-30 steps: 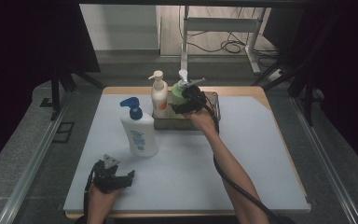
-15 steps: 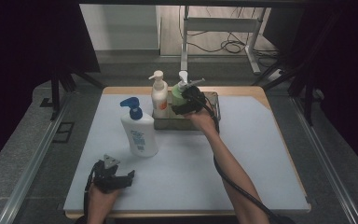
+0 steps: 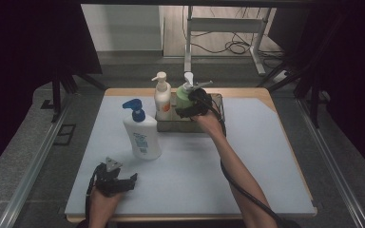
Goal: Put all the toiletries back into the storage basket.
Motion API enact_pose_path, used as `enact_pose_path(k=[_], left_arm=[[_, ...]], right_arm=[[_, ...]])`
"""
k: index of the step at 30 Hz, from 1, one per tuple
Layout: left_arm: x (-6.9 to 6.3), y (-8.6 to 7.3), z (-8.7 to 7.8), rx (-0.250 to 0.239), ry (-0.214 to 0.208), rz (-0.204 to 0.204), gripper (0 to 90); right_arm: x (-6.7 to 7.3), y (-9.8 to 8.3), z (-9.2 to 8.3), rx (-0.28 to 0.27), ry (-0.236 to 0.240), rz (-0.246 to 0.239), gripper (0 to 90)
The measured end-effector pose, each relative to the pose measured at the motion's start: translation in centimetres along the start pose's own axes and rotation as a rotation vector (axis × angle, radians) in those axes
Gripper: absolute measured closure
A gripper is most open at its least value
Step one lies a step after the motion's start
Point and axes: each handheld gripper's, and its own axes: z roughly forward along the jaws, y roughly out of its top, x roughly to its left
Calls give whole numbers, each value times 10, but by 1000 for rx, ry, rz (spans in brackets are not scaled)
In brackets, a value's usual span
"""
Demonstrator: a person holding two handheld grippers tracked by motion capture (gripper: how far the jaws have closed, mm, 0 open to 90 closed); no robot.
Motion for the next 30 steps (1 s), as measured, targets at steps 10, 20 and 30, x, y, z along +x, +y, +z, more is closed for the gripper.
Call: enact_pose_path(k=[10, 20, 30], left_arm=[[0, 0, 0, 0, 0, 0, 117], [0, 0, 0, -2, 0, 0, 117], [0, 0, 0, -1, 1, 0, 117]], right_arm=[[0, -9, -11, -13, 4, -22, 1], [-8, -20, -26, -4, 28, -16, 136], [-19, -34, -38, 38, 37, -26, 319]])
